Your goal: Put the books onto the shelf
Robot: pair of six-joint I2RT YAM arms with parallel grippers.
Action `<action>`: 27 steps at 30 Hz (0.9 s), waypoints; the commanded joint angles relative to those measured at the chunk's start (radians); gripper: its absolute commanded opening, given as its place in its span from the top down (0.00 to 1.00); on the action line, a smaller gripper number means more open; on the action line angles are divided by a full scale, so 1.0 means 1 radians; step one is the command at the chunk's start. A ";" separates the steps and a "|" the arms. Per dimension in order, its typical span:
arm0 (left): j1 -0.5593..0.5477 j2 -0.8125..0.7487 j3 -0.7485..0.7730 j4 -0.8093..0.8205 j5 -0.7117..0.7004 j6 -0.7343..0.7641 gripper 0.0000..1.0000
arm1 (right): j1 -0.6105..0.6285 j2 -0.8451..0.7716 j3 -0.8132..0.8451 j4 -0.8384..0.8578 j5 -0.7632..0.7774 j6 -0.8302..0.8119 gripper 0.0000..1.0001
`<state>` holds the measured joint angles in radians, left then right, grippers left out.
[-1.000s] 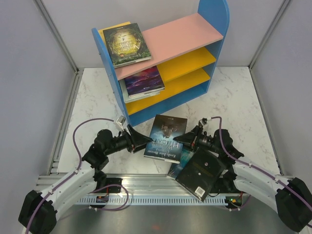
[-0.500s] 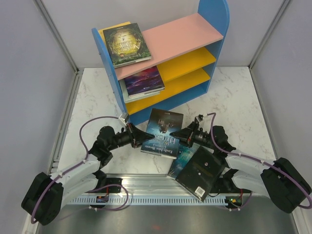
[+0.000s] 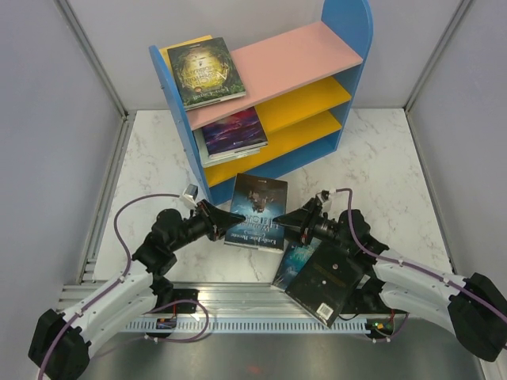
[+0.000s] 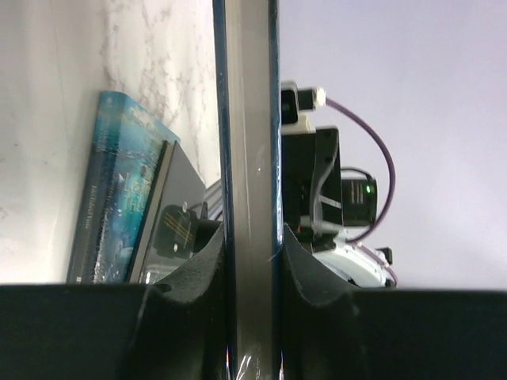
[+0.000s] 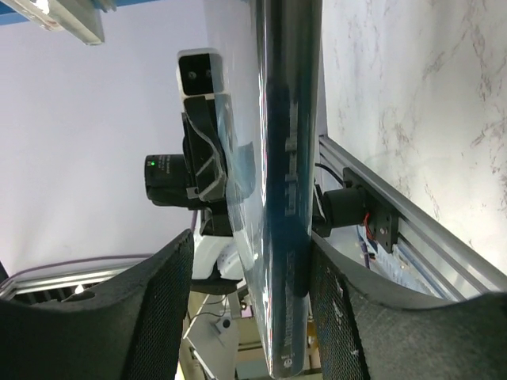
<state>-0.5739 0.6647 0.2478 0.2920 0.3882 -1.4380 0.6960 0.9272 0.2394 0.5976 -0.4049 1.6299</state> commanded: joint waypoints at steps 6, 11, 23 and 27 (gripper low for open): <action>-0.009 0.009 0.090 -0.072 -0.207 0.057 0.98 | 0.211 0.065 0.070 0.063 0.144 0.059 0.46; -0.043 -0.007 0.111 -0.161 -0.255 0.064 0.98 | 0.215 0.114 0.138 0.036 0.178 0.033 0.62; -0.106 -0.059 0.088 -0.228 -0.227 0.070 0.98 | 0.034 -0.045 0.238 -0.288 0.255 -0.068 0.91; -0.106 -0.031 0.099 -0.229 -0.187 0.080 0.98 | -0.019 0.002 0.306 -0.301 0.204 -0.106 1.00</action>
<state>-0.6636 0.6182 0.3225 0.1135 0.1352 -1.4761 0.7341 0.9241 0.4244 0.2504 -0.2474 1.5471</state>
